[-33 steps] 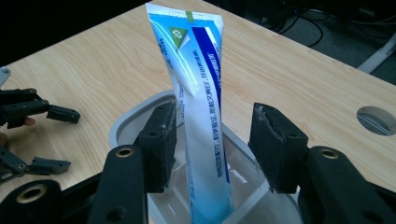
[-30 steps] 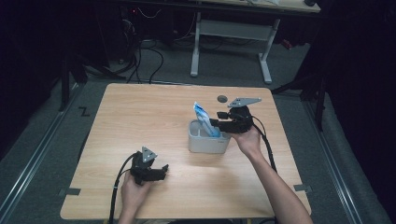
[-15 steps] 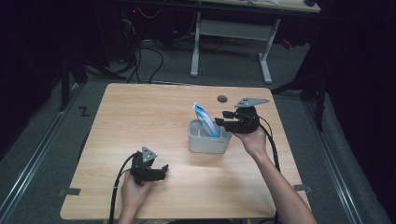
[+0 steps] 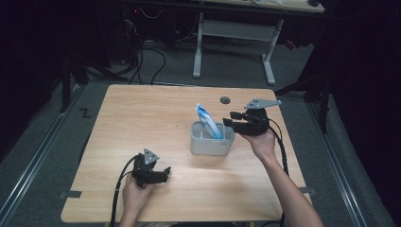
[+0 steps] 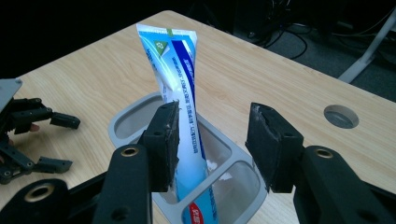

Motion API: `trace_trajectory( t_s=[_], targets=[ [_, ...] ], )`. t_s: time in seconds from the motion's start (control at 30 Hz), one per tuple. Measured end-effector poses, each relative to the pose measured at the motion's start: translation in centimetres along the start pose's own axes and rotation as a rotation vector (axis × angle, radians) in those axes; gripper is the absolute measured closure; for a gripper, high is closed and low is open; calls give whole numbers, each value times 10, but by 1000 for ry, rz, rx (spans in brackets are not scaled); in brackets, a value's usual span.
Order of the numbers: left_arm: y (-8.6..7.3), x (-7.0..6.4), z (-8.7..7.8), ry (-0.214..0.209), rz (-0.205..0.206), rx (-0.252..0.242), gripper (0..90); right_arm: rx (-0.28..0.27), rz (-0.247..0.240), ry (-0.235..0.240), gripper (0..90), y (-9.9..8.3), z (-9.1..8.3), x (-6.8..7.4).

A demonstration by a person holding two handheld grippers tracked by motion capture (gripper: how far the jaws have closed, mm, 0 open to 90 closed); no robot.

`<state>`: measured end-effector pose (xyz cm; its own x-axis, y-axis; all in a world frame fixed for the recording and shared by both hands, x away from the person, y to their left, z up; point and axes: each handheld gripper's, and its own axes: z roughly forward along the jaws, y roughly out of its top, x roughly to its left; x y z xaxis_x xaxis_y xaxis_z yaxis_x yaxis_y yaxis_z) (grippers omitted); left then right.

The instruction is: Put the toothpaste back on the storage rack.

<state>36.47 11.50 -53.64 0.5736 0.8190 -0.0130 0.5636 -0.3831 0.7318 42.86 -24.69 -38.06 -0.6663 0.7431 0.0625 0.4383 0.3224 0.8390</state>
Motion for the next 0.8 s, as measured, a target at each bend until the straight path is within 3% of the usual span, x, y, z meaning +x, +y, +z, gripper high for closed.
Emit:
trace_trajectory(
  t_s=[0.8],
  targets=[
    [0,0,0,-1,-1,0,169,-2,5,-28,536,-4,-22,-6]
  ],
)
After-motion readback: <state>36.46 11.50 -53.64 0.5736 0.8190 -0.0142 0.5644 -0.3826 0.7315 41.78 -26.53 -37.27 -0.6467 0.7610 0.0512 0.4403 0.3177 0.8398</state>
